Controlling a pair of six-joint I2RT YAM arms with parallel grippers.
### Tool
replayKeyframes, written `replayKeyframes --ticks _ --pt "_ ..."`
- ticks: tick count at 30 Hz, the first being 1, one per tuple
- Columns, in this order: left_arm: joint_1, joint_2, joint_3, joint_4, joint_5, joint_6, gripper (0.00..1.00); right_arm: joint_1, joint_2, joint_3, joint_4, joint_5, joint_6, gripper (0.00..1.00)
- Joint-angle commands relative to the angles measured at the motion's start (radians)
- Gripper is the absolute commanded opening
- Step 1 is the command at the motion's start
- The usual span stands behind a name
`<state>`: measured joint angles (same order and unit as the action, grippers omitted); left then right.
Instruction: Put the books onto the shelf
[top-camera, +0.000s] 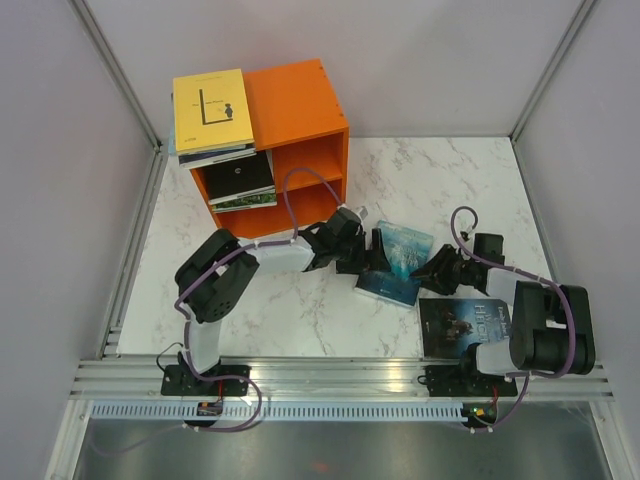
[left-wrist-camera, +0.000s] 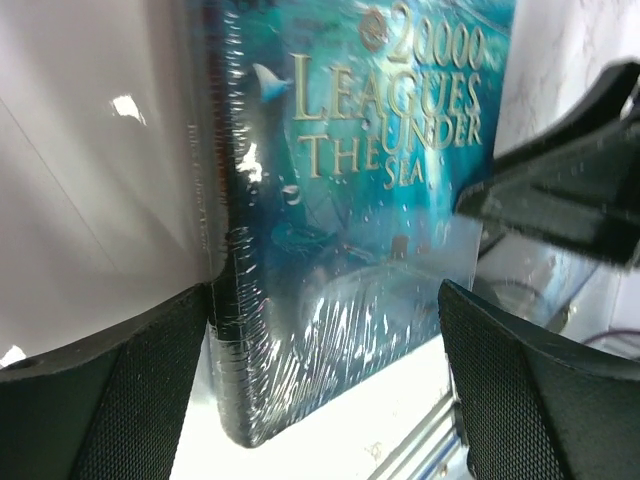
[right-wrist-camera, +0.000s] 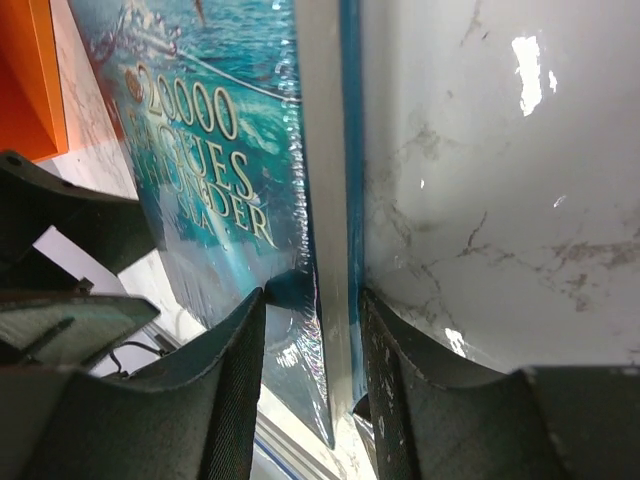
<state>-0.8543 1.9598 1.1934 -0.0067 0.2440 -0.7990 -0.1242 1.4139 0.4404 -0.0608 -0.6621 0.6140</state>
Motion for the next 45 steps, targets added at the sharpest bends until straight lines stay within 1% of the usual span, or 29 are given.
replayKeyframes --ticks 1,2,3,4,5,9,10,11,12,14,16,17,18,19,20,21,22,24,25,26,28,29,32,35,38,41,45 --pt "-0.140 0.015 -0.092 0.105 0.344 -0.108 0.96 0.054 0.088 -0.028 -0.060 0.125 -0.043 0.45" --pt "-0.149 0.001 -0.135 0.105 0.344 -0.108 0.96 0.057 0.098 -0.026 -0.059 0.125 -0.046 0.45" --pt "-0.160 -0.021 -0.155 0.167 0.342 -0.167 0.95 0.061 0.100 -0.026 -0.060 0.125 -0.045 0.44" --pt "-0.163 -0.028 -0.173 0.266 0.337 -0.183 0.95 0.072 0.102 -0.026 -0.059 0.127 -0.045 0.44" --pt "-0.164 -0.036 -0.187 0.305 0.328 -0.196 0.95 0.075 0.099 -0.029 -0.060 0.128 -0.042 0.44" --pt "-0.164 -0.067 -0.230 0.381 0.299 -0.259 0.94 0.095 0.100 -0.035 -0.056 0.125 -0.039 0.43" --pt "-0.164 -0.073 -0.245 0.427 0.296 -0.287 0.94 0.101 0.100 -0.038 -0.051 0.121 -0.036 0.43" --pt "-0.164 -0.072 -0.271 0.523 0.293 -0.316 0.94 0.106 0.105 -0.040 -0.051 0.113 -0.034 0.43" --pt "-0.164 -0.068 -0.281 0.559 0.291 -0.369 0.93 0.107 0.106 -0.043 -0.045 0.111 -0.033 0.43" --pt "-0.164 -0.059 -0.288 0.599 0.278 -0.407 0.93 0.116 0.111 -0.048 -0.042 0.107 -0.031 0.42" --pt "-0.164 -0.067 -0.299 0.600 0.247 -0.419 0.92 0.120 0.109 -0.052 -0.042 0.102 -0.028 0.41" --pt "-0.164 -0.082 -0.305 0.591 0.209 -0.420 0.92 0.120 0.108 -0.054 -0.040 0.099 -0.026 0.41" --pt "-0.164 -0.093 -0.307 0.541 0.183 -0.416 0.91 0.120 0.106 -0.058 -0.042 0.095 -0.023 0.40" --pt "-0.164 -0.107 -0.308 0.504 0.125 -0.410 0.91 0.127 0.106 -0.061 -0.042 0.090 -0.019 0.39" --pt "-0.164 -0.143 -0.307 0.464 0.088 -0.395 0.90 0.148 0.105 -0.065 -0.043 0.088 -0.014 0.39" --pt "-0.164 -0.162 -0.304 0.344 0.046 -0.388 0.90 0.156 0.103 -0.075 -0.043 0.084 -0.011 0.38" --pt "-0.164 -0.183 -0.298 0.273 -0.047 -0.387 0.89 0.161 0.102 -0.081 -0.043 0.082 -0.001 0.38" --pt "-0.164 -0.228 -0.275 0.135 -0.129 -0.378 0.89 0.175 0.099 -0.103 -0.040 0.079 0.007 0.38" --pt "-0.164 -0.239 -0.264 -0.019 -0.211 -0.381 0.88 0.185 0.099 -0.109 -0.036 0.078 0.012 0.38" --pt "-0.166 -0.243 -0.232 -0.098 -0.239 -0.394 0.86 0.192 0.092 -0.117 -0.034 0.078 0.015 0.37" --pt "-0.166 -0.259 -0.218 -0.224 -0.310 -0.393 0.86 0.205 0.085 -0.126 -0.033 0.075 0.020 0.38" --pt "-0.170 -0.268 -0.221 -0.251 -0.324 -0.396 0.86 0.207 0.083 -0.127 -0.033 0.075 0.024 0.38" --pt "-0.183 -0.305 -0.270 -0.301 -0.353 -0.423 0.88 0.212 0.071 -0.120 -0.043 0.075 0.023 0.38" --pt "-0.187 -0.335 -0.343 -0.302 -0.376 -0.460 0.89 0.213 0.076 -0.105 -0.051 0.078 0.024 0.38" --pt "-0.189 -0.332 -0.394 -0.296 -0.406 -0.470 0.89 0.221 0.098 -0.086 -0.053 0.087 0.021 0.38" --pt "-0.193 -0.322 -0.440 -0.265 -0.429 -0.483 0.89 0.230 0.126 -0.068 -0.051 0.096 0.015 0.37" --pt "-0.196 -0.311 -0.501 -0.129 -0.446 -0.517 0.89 0.250 0.143 -0.074 -0.054 0.111 0.018 0.37"
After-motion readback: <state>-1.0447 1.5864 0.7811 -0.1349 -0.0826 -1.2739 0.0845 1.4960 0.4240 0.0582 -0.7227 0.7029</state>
